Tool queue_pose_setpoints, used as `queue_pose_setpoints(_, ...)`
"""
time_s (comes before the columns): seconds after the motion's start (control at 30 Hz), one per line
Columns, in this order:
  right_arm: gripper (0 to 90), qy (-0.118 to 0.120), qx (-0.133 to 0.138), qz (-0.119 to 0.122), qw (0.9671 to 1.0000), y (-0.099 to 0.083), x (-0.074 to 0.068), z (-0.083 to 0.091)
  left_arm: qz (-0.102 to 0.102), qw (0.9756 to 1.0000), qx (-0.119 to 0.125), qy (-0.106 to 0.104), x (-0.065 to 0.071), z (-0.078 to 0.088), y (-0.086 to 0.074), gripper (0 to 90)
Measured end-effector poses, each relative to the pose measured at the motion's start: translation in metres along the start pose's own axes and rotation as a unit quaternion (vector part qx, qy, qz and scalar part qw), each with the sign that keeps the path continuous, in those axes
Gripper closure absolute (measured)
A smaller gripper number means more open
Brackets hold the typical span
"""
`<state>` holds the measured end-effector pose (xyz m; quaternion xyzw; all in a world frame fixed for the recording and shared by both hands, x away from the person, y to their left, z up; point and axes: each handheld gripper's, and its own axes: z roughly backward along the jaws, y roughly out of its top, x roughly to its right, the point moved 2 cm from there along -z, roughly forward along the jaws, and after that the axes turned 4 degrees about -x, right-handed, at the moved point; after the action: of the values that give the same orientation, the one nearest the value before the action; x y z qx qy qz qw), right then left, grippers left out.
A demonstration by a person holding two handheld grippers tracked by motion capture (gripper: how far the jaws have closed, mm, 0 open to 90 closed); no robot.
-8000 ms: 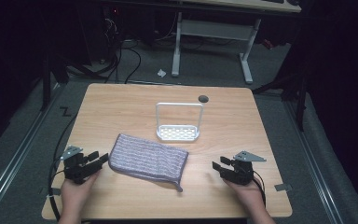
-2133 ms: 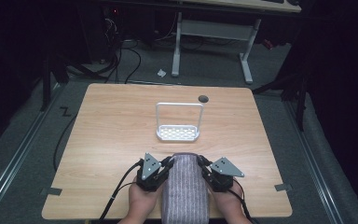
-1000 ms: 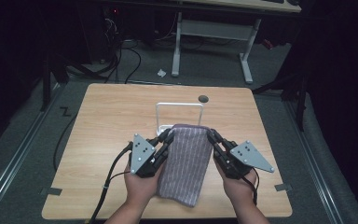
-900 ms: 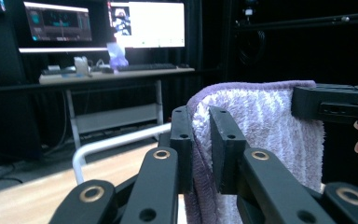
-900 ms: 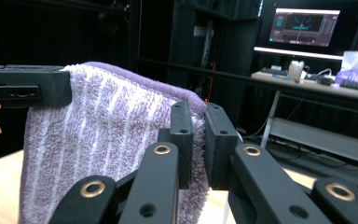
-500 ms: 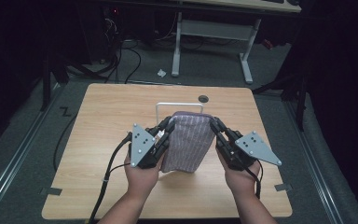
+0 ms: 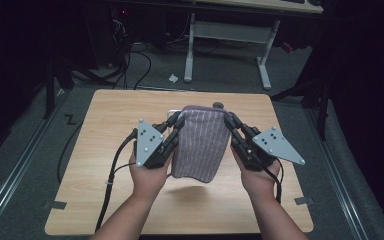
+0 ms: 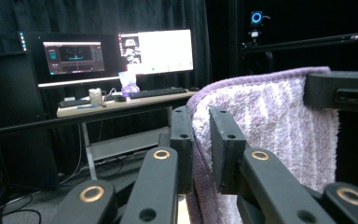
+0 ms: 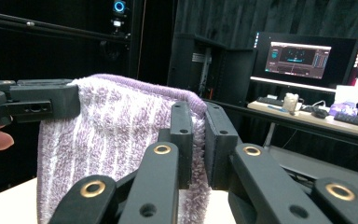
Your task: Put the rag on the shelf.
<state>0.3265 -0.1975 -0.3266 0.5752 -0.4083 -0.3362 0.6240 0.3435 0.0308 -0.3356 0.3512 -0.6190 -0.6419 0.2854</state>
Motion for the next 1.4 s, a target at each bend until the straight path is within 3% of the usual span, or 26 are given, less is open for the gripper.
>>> queue_pose_setpoints(0.23,84.1,0.003,-0.019,-0.009,0.9998,0.006,0.011,-0.024,-0.016,0.9996,-0.02,0.014,-0.017,-0.025,-0.001,80.7)
queue_pose_setpoints(0.47,84.2,-0.013,-0.03,-0.013,0.9994,0.01,0.022,-0.059,0.005,0.9991,-0.035,0.025,-0.039,-0.055,0.006,81.0)
queue_pose_setpoints(0.87,84.2,-0.023,-0.036,-0.017,0.999,0.018,0.043,-0.102,0.013,0.9983,-0.042,0.038,-0.065,-0.092,0.011,80.8)
queue_pose_setpoints(1.0,84.2,-0.028,-0.04,-0.021,0.9986,0.017,0.05,-0.12,-0.001,0.9976,-0.052,0.046,-0.072,-0.104,0.013,80.8)
queue_pose_setpoints(1.1,84.2,-0.029,-0.043,-0.021,0.9984,0.015,0.054,-0.129,0.005,0.997,-0.059,0.051,-0.08,-0.113,0.012,80.4)
queue_pose_setpoints(1.13,84.2,-0.033,-0.051,-0.016,0.998,0.013,0.057,-0.139,0.011,0.9961,-0.066,0.057,-0.084,-0.118,0.013,80.4)
queue_pose_setpoints(1.3,84.3,-0.043,-0.06,-0.02,0.9971,0.013,0.062,-0.156,0.007,0.9949,-0.077,0.065,-0.09,-0.129,0.015,80.5)
queue_pose_setpoints(1.4,84.2,-0.045,-0.061,-0.015,0.997,0.014,0.065,-0.164,0.02,0.9934,-0.089,0.068,-0.098,-0.142,0.014,80.5)
